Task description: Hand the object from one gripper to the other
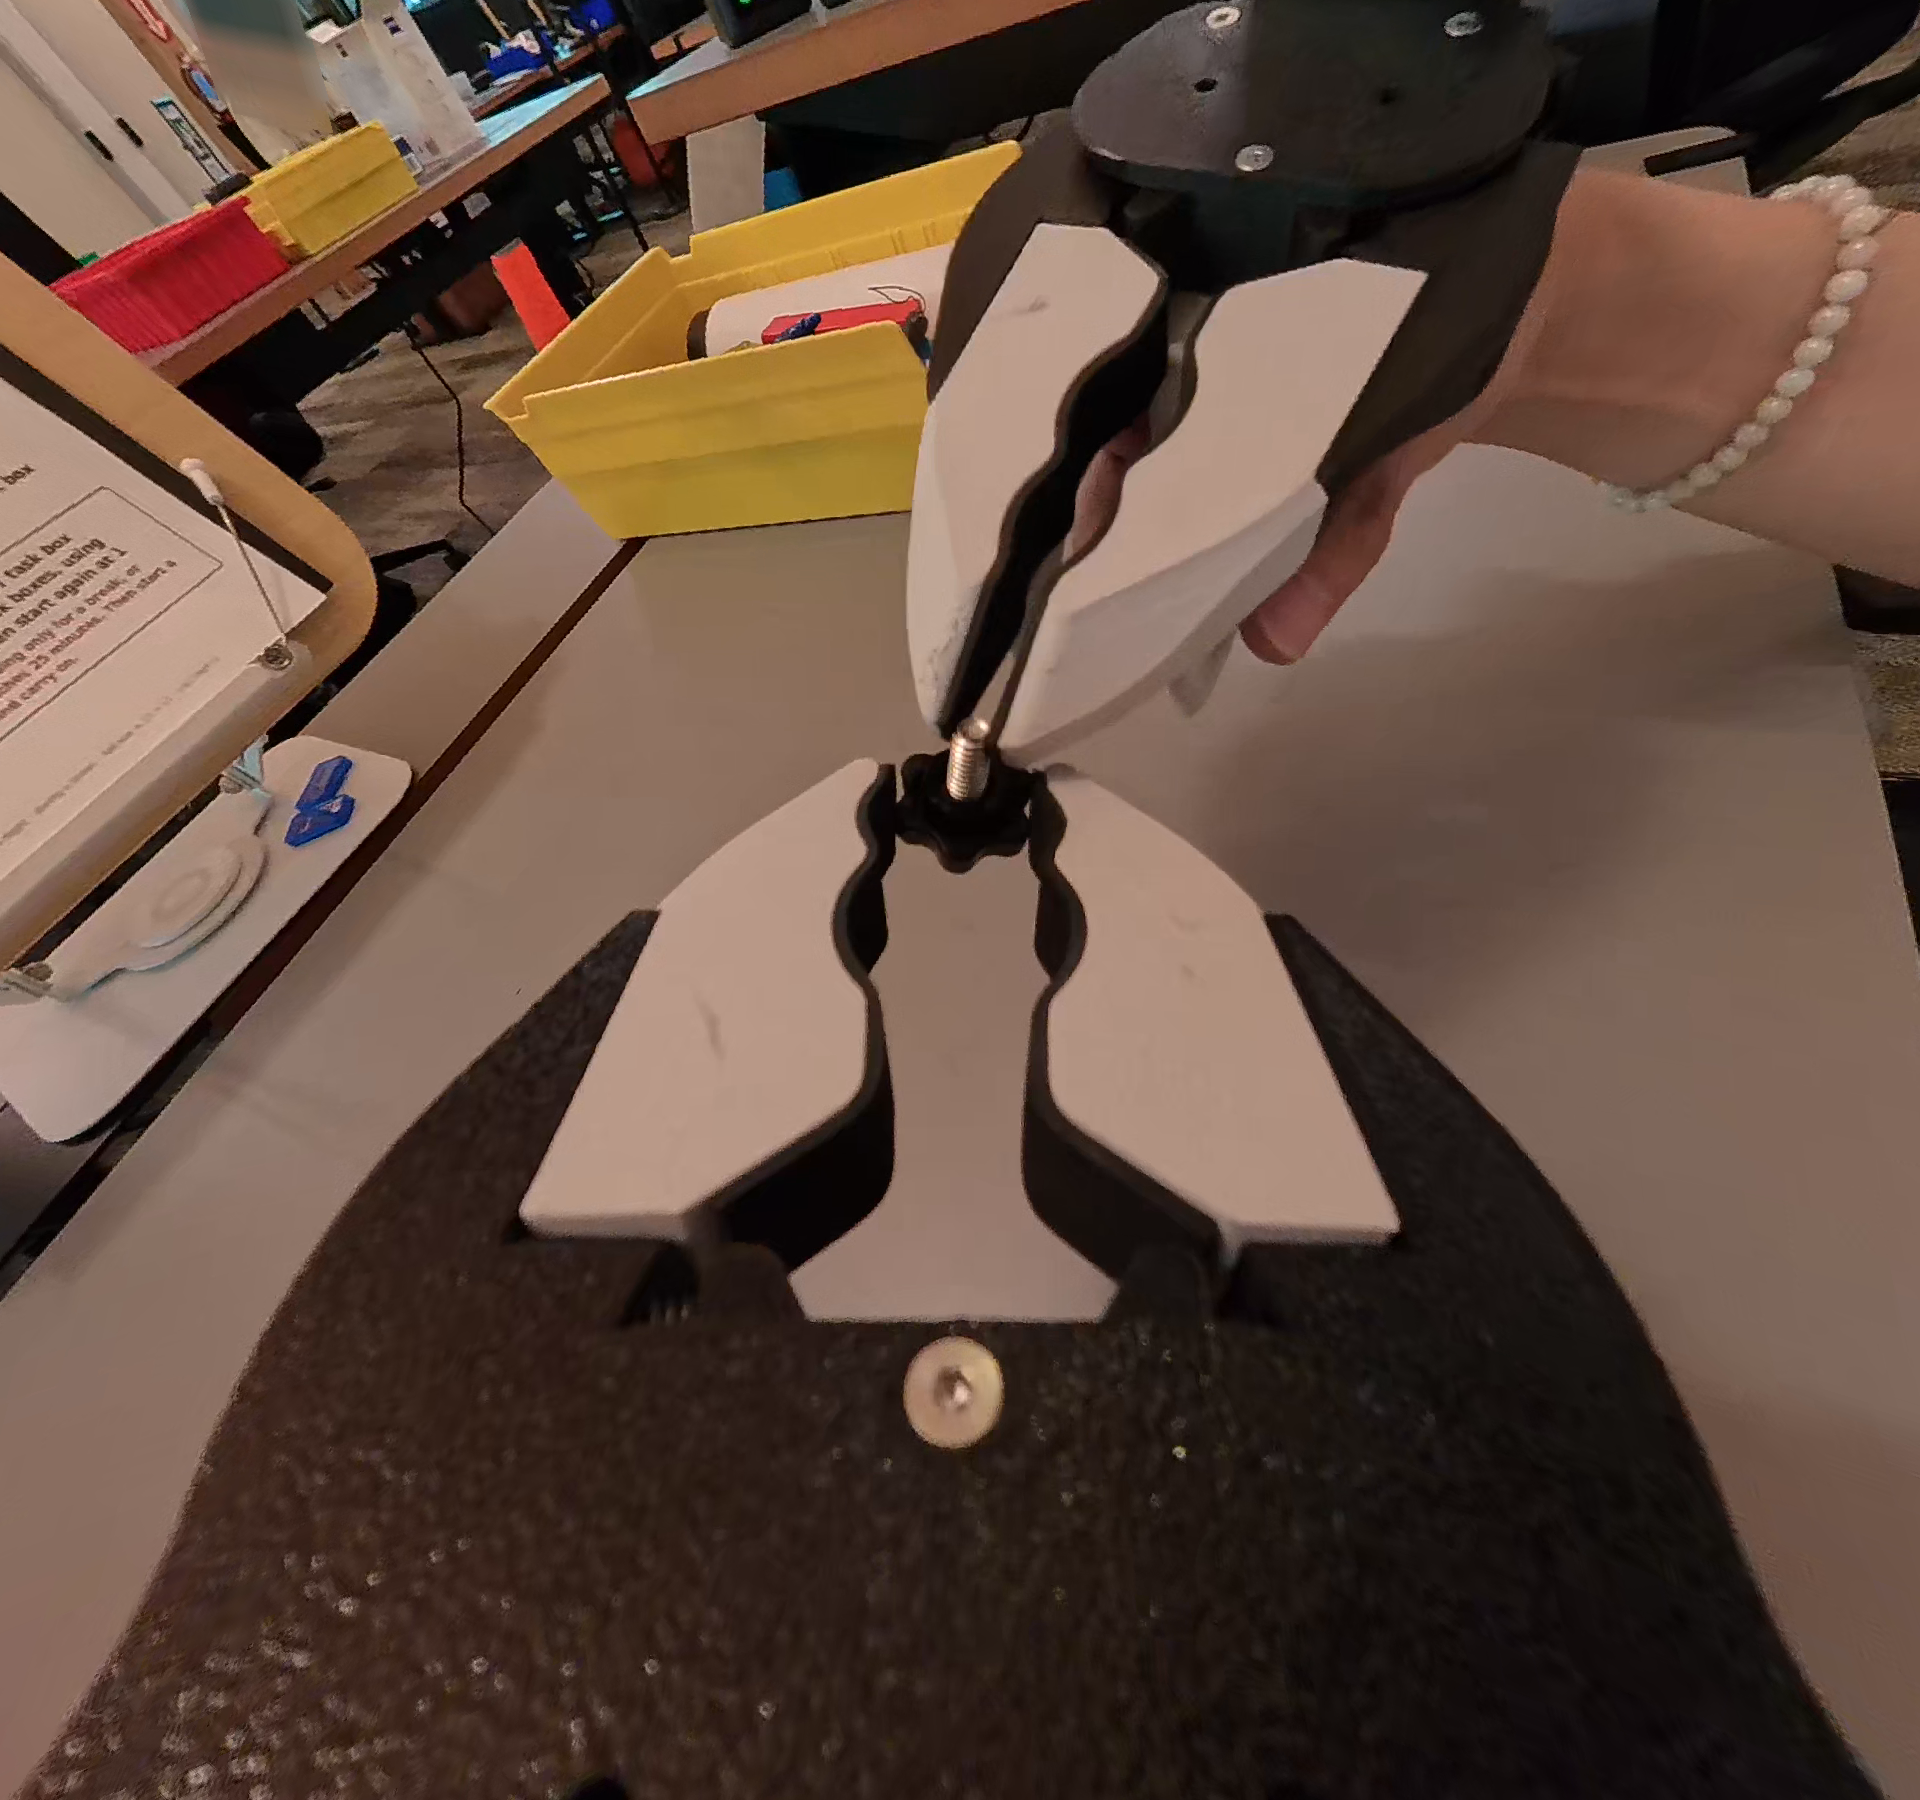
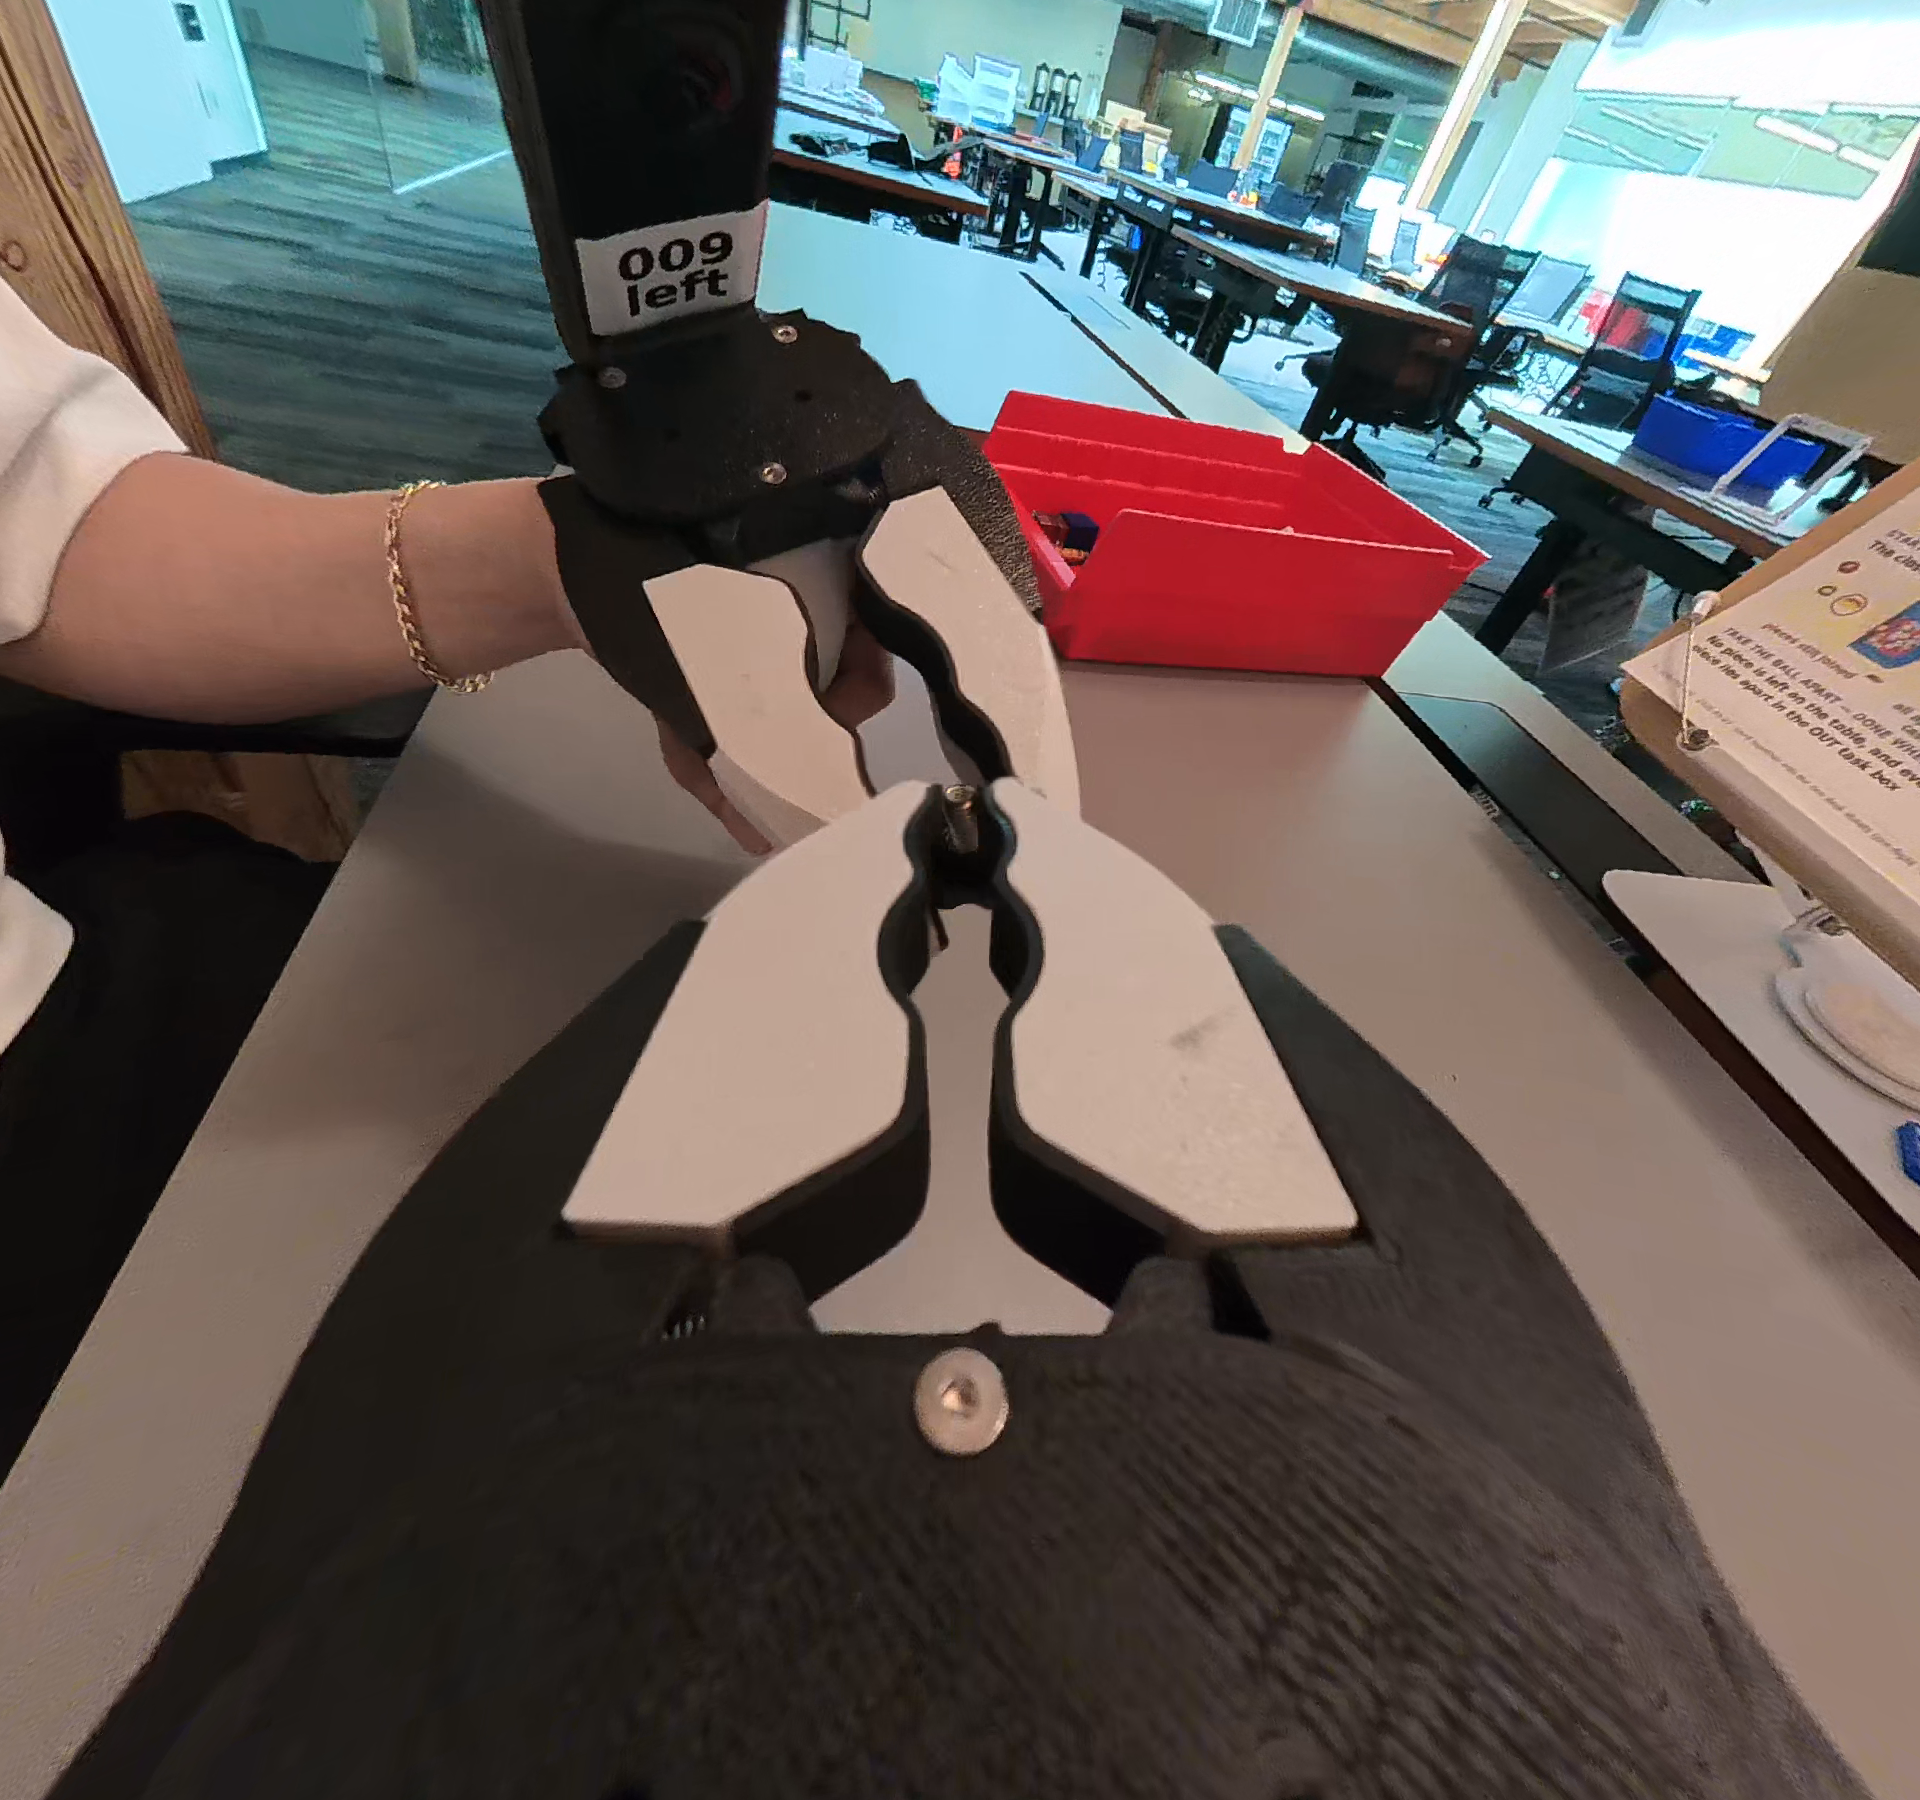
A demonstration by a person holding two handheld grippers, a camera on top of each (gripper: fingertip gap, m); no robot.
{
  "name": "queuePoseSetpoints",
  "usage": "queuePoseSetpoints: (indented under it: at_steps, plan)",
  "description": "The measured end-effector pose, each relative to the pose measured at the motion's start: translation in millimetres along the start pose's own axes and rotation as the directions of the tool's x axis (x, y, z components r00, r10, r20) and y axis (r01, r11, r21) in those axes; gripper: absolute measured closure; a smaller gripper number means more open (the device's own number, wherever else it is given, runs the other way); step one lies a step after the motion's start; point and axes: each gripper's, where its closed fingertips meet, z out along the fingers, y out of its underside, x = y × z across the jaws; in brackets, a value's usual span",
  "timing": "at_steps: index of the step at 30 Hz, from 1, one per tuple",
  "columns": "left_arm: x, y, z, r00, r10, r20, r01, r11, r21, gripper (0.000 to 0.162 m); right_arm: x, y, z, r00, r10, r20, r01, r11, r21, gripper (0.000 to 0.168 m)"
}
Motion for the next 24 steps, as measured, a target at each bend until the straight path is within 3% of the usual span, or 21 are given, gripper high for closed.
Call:
queuePoseSetpoints:
  at_steps: [4, 7, 10, 14, 17, 24]
  plan:
    - [-5, -5, -4, 1.000, 0.000, 0.030, -0.001, 1.000, 0.028, 0.138, 5, -6, 2, 0.997, 0.080, 0.004, -0.080, 0.996, 0.036, 0.163]
    - [-9, -18, -12, 0.998, 0.030, 0.062, -0.037, 0.992, 0.120, 0.137, 11, -18, 0, 0.981, 0.193, 0.015, -0.194, 0.977, 0.094, 0.164]
    - [-10, -31, -24, 0.979, 0.160, 0.125, -0.181, 0.966, 0.184, 0.128, 26, -27, -8, 0.920, 0.392, 0.023, -0.391, 0.909, 0.145, 0.164]
    - [-2, -34, -34, 0.894, 0.415, 0.169, -0.438, 0.889, 0.135, 0.128, 19, -30, -18, 0.821, 0.550, 0.152, -0.568, 0.814, 0.121, 0.164]
    - [7, -40, -38, 0.815, 0.545, 0.200, -0.573, 0.809, 0.132, 0.135, 4, -23, -19, 0.812, 0.553, 0.187, -0.567, 0.823, 0.031, 0.164]
    - [25, -47, -37, 0.734, 0.652, 0.190, -0.676, 0.728, 0.114, 0.151, -16, -35, -21, 0.796, 0.556, 0.239, -0.568, 0.823, -0.022, 0.164]
